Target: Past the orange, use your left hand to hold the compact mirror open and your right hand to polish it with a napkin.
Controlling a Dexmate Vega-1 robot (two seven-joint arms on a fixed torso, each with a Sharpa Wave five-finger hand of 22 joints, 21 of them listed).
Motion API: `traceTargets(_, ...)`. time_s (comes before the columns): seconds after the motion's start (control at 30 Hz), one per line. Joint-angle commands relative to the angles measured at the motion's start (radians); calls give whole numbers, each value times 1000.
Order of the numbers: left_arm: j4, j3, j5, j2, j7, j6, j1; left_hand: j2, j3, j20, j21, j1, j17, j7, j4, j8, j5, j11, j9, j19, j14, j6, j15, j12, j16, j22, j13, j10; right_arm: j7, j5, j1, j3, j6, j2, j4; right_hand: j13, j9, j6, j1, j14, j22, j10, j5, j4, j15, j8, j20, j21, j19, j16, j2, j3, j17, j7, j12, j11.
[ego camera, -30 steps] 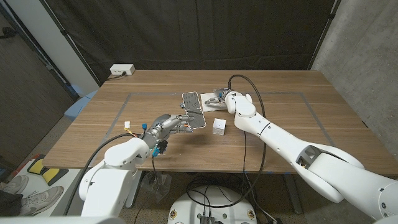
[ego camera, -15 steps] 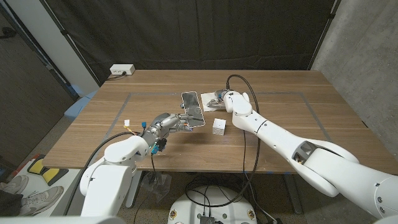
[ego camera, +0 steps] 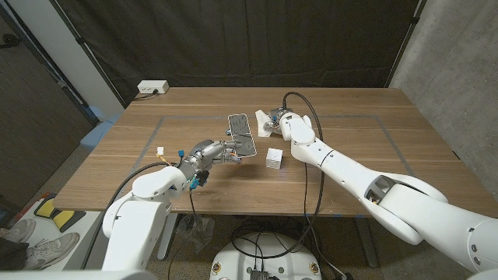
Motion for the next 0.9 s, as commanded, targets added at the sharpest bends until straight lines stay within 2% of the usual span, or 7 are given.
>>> traceTargets(0.03,13,5,2,7,-8,11,-19,3,92,-4,8,2,7,39,43,35,8,-34,8,-5,-1,45,-13,10,6,3,6,31,-205,18,-66,42,64,-30,-41,4,0,146,68,187,22,172,6,13,-176,29,-35,72,63,72,24,56,51,-11,22,-14)
traceTargets(0.13,14,7,4,7,-7,16,-22,2,94,-4,11,1,8,39,43,36,11,-35,8,-7,-1,43,-13,10,6,3,9,32,-278,18,-88,55,84,-39,-54,16,2,296,164,317,51,343,-7,8,-183,52,-48,150,88,160,24,104,110,-24,45,-41)
traceTargets(0.17,15,8,6,8,-6,17,-24,2,94,-4,11,1,8,39,43,36,12,-34,8,-7,-2,42,-13,10,5,3,10,31,-300,21,-95,62,93,-42,-59,24,3,349,186,363,64,384,-15,11,-184,62,-49,176,91,194,22,107,133,-31,54,-47)
traceTargets(0.33,22,16,15,14,-6,35,-42,2,96,-4,15,0,11,39,44,37,15,-33,7,-8,-3,44,-14,10,5,3,14,31,-408,38,-135,97,127,-54,-90,62,13,531,259,461,112,565,-43,18,-185,102,-66,282,99,291,21,109,224,-34,112,-60)
traceTargets(0.43,29,22,22,17,-5,41,-52,2,98,-4,17,-1,12,39,44,38,17,-33,8,-9,-3,41,-14,10,5,3,16,31,-471,51,-159,118,153,-61,-106,77,17,572,279,487,128,610,-50,18,-182,113,-69,317,100,323,17,103,258,-37,130,-50)
traceTargets(0.73,60,45,45,33,-14,85,-102,0,102,-4,25,-2,16,38,45,41,23,-33,8,-12,-4,41,-14,7,4,3,20,30,-688,99,-229,185,241,-69,-135,101,22,624,297,505,136,649,-54,14,-183,128,-72,355,94,366,2,83,309,-31,150,-51)
traceTargets(0.9,79,59,60,40,-18,106,-130,0,104,-4,28,-4,18,40,45,42,26,-32,8,-13,-3,40,-14,6,5,3,20,31,-758,104,-253,207,268,-76,-156,109,24,640,304,503,135,662,-53,12,-183,133,-74,365,93,376,2,79,325,-30,157,-49)
